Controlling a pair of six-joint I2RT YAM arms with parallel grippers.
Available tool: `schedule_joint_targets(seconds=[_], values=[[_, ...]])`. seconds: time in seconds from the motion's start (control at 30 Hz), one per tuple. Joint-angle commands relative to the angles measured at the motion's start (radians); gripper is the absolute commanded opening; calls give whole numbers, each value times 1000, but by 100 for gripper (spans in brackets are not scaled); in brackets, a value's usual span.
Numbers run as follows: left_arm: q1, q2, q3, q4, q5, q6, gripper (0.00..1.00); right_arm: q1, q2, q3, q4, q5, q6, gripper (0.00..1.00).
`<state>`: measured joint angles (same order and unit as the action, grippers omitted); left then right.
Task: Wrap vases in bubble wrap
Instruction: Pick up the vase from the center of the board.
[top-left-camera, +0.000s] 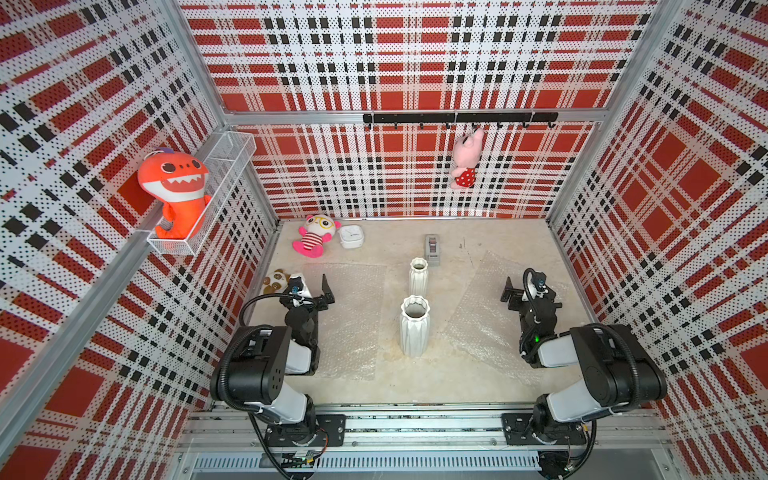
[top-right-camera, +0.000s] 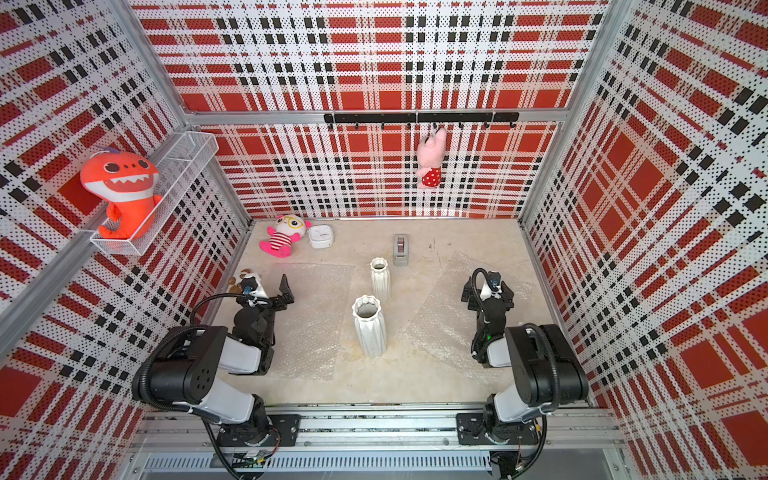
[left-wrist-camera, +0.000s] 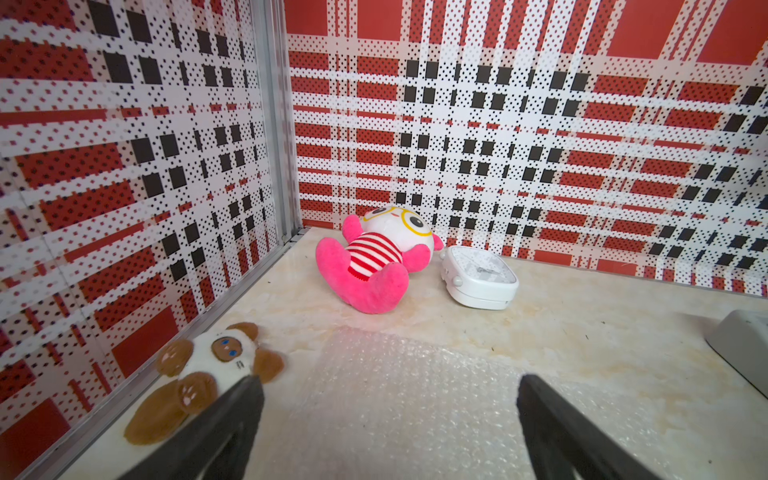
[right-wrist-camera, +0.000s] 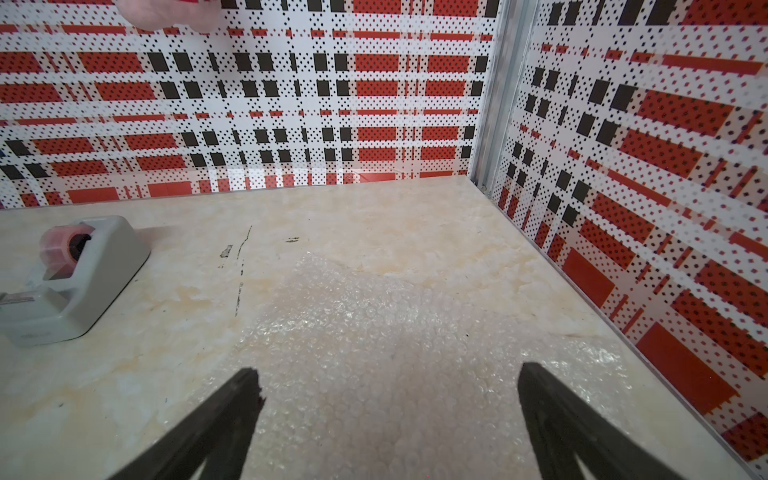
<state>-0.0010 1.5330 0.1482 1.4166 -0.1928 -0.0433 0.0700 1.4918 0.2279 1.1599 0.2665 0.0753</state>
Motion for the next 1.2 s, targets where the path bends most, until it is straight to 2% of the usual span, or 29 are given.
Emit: schedule_joint_targets(seconds=[0.0,0.1,0.2,0.27,0.33,0.4,0.5,0.6,0.67,0.77,0.9,1.03,1.17], values=[[6,-103,-60,87,-59,-15,98,9,-119,-1,-42,6,-28,100],[7,-238,-78,5,-42,-19,98,9,-242,24,-187,34,36,100],[13,-400,-45,-193,-70,-124,98,0,-343,84,-376,53,247,100],[20,-491,-4,-342,-89,-237,98,-31,-392,130,-516,-92,318,100],[31,-554,34,-463,-86,-343,98,-50,-402,148,-554,-206,410,100],[52,-592,33,-487,-27,-396,98,-54,-397,170,-573,-330,431,100],[78,-604,17,-475,-15,-534,98,-41,-375,222,-668,-384,460,100],[90,-600,52,-519,161,-536,98,13,-379,244,-728,-406,452,100],[62,-612,52,-524,242,-523,98,76,-390,260,-784,-399,420,100],[-45,-677,29,-549,274,-457,98,178,-411,283,-874,-371,381,100],[-257,-788,22,-671,208,-339,98,245,-471,274,-926,-414,361,100],[-452,-864,3,-754,210,-231,98,365,-524,271,-972,-422,302,100],[-635,-908,-21,-800,199,-126,98,411,-559,247,-958,-457,310,100]])
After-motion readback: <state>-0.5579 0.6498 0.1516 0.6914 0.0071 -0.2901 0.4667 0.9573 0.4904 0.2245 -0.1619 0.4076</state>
